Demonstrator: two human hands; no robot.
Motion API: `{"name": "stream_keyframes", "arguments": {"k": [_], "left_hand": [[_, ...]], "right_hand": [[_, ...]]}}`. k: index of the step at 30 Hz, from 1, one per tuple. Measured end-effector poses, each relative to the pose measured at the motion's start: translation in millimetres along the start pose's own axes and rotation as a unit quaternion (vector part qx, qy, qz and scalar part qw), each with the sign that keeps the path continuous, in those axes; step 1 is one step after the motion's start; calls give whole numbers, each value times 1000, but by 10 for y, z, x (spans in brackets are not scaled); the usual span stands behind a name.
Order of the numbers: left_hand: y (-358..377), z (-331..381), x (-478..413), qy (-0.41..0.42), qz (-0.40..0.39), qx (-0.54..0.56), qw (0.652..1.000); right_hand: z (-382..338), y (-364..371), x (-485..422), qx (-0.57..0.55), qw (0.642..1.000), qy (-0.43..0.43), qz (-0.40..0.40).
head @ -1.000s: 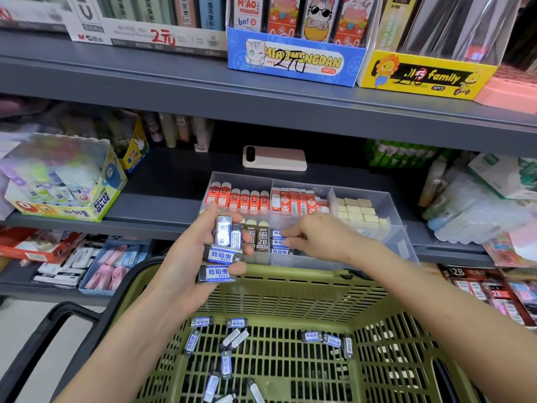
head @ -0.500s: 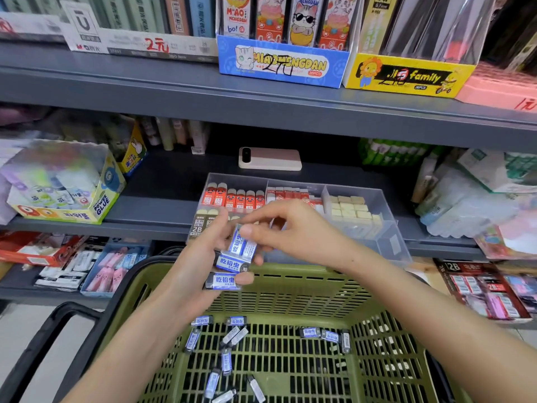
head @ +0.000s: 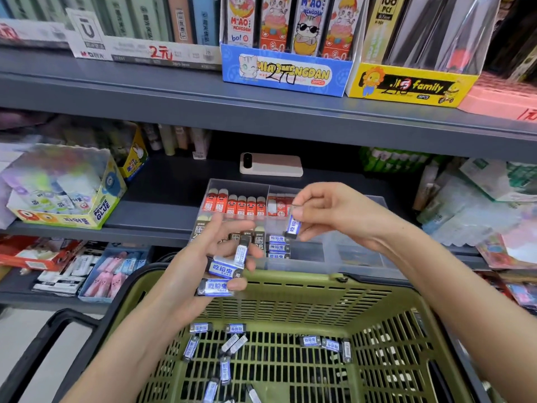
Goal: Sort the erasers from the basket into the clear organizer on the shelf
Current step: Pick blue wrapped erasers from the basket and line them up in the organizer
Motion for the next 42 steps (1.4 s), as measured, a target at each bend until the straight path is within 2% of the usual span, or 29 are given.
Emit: {"name": "stream_keyframes", "arguments": {"k": [4, 9, 11, 14, 18, 21, 26, 37, 42], "left_hand": [[-33, 23, -19, 2, 0, -2, 1000], [-76, 59, -20, 13, 18, -9, 1000], [-90, 65, -23, 17, 29, 2, 999], [-96, 56, -17, 20, 18, -6, 1000], [-110, 19, -15, 19, 7, -18, 1000], [-105, 11, -17, 19, -6, -13, 1000], [-126, 32, -11, 19, -4, -3, 1000], [-132, 55, 5, 23, 8, 5, 1000], [-135, 53, -2, 22, 14, 3, 1000]], "right_hand": [[95, -153, -98, 139, 990, 25, 12], [95, -141, -162, 268, 962, 33, -46], [99, -120, -198, 336, 940, 37, -53], [118, -69, -226, 454, 886, 71, -68], [135, -35, -257, 524, 844, 103, -54], [146, -8, -294, 533, 838, 104, -58], [266, 107, -295, 495, 858, 104, -88], [343, 29, -383, 394, 882, 172, -191], [259, -45, -440, 412, 864, 205, -203]]}}
Point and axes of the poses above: each hand's wrist, its own x-axis away from the middle knuckle, its own y-axis out of the palm, z = x × y, the point moved 4 cm from there along -x, towards the middle knuckle, and after that the axes turned 5 degrees about -z, right-handed, at the moved point
